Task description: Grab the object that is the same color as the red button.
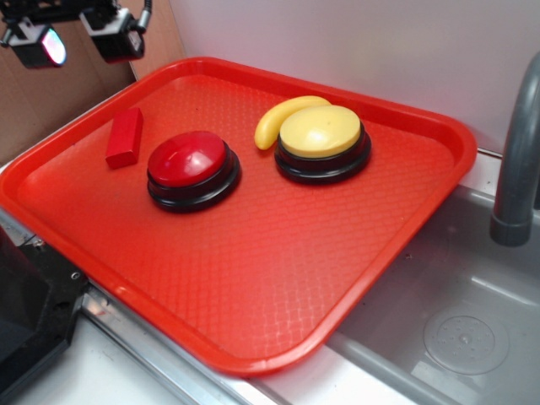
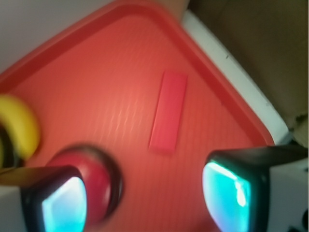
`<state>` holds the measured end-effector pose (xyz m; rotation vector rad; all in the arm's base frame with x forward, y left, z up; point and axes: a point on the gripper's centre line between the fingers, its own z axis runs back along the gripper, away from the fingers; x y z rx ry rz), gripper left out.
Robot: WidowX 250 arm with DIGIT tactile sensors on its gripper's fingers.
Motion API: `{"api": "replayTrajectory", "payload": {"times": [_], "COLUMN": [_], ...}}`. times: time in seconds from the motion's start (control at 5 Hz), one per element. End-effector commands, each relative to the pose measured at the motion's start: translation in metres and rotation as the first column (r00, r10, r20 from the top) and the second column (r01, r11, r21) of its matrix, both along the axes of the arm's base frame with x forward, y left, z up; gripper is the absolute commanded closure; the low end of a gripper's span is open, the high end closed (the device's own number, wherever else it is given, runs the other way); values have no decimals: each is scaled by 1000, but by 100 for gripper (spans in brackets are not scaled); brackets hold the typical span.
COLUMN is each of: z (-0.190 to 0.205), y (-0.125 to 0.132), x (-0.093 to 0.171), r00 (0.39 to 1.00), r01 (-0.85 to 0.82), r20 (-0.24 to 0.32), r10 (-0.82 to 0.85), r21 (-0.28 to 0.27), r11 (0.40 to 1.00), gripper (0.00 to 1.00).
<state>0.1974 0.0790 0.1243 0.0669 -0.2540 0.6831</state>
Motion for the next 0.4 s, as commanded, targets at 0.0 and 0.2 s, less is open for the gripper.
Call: {"api": "replayTrajectory", "payload": {"times": [0.0,0.2], "z": [-57,-75], "y": [39,43], "x": [16,17], "r00": [990,985], "r01": [-104,-148], "r20": [89,86], "r10": [106,149], "r21": [-17,-16], "r11": [994,989], "gripper": [0,0]}}
